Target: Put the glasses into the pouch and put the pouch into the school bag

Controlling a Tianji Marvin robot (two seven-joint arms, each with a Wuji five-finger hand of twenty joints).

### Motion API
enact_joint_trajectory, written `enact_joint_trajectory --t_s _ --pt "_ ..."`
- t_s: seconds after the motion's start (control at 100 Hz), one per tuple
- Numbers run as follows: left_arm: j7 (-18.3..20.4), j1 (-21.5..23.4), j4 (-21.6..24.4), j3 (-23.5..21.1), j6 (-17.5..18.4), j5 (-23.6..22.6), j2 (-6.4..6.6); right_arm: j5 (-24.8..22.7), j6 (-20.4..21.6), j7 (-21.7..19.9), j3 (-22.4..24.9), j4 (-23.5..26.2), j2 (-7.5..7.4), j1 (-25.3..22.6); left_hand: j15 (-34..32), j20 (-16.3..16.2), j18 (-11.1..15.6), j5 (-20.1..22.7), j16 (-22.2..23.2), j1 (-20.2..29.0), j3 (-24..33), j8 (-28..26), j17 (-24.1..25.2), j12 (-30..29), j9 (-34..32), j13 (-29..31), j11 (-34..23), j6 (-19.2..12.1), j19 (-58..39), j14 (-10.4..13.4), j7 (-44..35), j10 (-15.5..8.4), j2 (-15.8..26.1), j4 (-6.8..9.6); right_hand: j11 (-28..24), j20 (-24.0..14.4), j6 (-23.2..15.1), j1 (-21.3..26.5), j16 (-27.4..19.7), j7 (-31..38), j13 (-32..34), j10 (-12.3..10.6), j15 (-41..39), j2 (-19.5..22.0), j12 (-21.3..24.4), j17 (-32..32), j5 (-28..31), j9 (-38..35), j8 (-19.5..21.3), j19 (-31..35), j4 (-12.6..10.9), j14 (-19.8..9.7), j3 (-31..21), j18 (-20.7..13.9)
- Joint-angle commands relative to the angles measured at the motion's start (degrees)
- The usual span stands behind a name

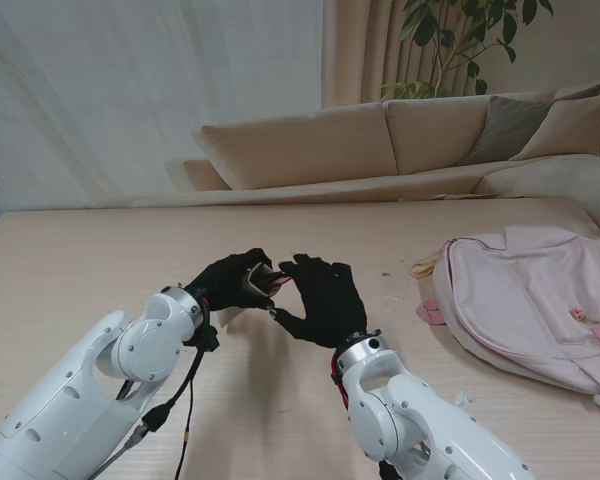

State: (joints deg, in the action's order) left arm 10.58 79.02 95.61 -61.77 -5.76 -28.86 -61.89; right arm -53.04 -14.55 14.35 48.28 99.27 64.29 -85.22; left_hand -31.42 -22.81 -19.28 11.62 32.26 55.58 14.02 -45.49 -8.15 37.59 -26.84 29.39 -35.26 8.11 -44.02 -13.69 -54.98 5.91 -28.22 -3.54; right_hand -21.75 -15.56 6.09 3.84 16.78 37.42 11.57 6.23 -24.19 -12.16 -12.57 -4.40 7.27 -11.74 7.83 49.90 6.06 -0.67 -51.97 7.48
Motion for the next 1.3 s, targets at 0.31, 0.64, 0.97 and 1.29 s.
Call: enact_joint_trajectory --t_s 0.31,0.64,0.97,1.29 --pt "0.28 0.53 2.99 -0.09 -0.04 1.85 -0.79 -0.38 -4.34 -2.07 -2.87 1.34 1.02 2.35 -1.5 -1.22 -1.82 3.82 1.41 4.52 2.02 -2.3 0.36 0.22 0.32 1.55 -0.43 -3.7 -2.54 -0.97 -6.56 0.71 8.79 2.22 6.2 -3.62 -0.51 -0.19 -1.41 -3.58 -3.83 0.14 2.27 4.01 2.94 -1.47 -2.31 1.85 -2.7 -5.69 1.28 -1.27 5.39 -1.43" --pt "-1.57 1.96 4.7 -1.33 -0.55 2.57 -1.21 -0.67 -0.66 2.85 -0.82 0.93 1.48 1.63 -1.4 -1.03 -1.66 3.95 1.36 4.53 1.84 -2.33 1.3 0.17 -0.05 1.56 -0.38 -3.72 -2.04 -1.11 -6.48 0.68 8.95 2.17 5.48 -9.35 -2.07 -3.22 -0.66 -3.63 -3.8 0.56 0.83 4.19 2.28 -1.29 -2.33 1.7 -2.32 -8.11 0.4 -1.21 8.89 -1.78" --pt "-5.16 3.29 5.28 -2.58 -0.97 2.24 -1.93 8.75 2.02 4.8 5.75 -0.25 2.7 -2.24 1.71 0.27 -2.35 7.72 0.15 1.75 0.39 -1.99 5.33 -1.17 -4.25 -0.78 1.51 -6.83 0.72 -0.81 -5.91 -1.84 11.21 1.7 -24.43 -9.03 -1.98 4.12 3.72 10.3 2.5 0.99 -7.62 -10.84 -8.86 -0.82 -0.45 1.88 5.87 -1.47 -1.94 1.08 14.16 0.14" --pt "-9.06 3.63 4.0 -2.57 1.45 4.56 -2.93 16.58 7.01 0.49 5.65 -4.94 2.93 0.53 6.01 1.26 -1.48 10.9 -2.57 -1.03 -0.03 -2.61 7.55 -6.25 -3.05 -8.21 7.81 -10.44 2.29 1.15 -4.1 -2.14 11.96 1.41 -27.0 -8.92 -8.56 15.8 4.8 10.44 6.95 0.79 -9.52 -17.17 -9.74 -0.96 0.38 -3.23 6.47 -0.22 -1.34 1.65 13.48 1.65"
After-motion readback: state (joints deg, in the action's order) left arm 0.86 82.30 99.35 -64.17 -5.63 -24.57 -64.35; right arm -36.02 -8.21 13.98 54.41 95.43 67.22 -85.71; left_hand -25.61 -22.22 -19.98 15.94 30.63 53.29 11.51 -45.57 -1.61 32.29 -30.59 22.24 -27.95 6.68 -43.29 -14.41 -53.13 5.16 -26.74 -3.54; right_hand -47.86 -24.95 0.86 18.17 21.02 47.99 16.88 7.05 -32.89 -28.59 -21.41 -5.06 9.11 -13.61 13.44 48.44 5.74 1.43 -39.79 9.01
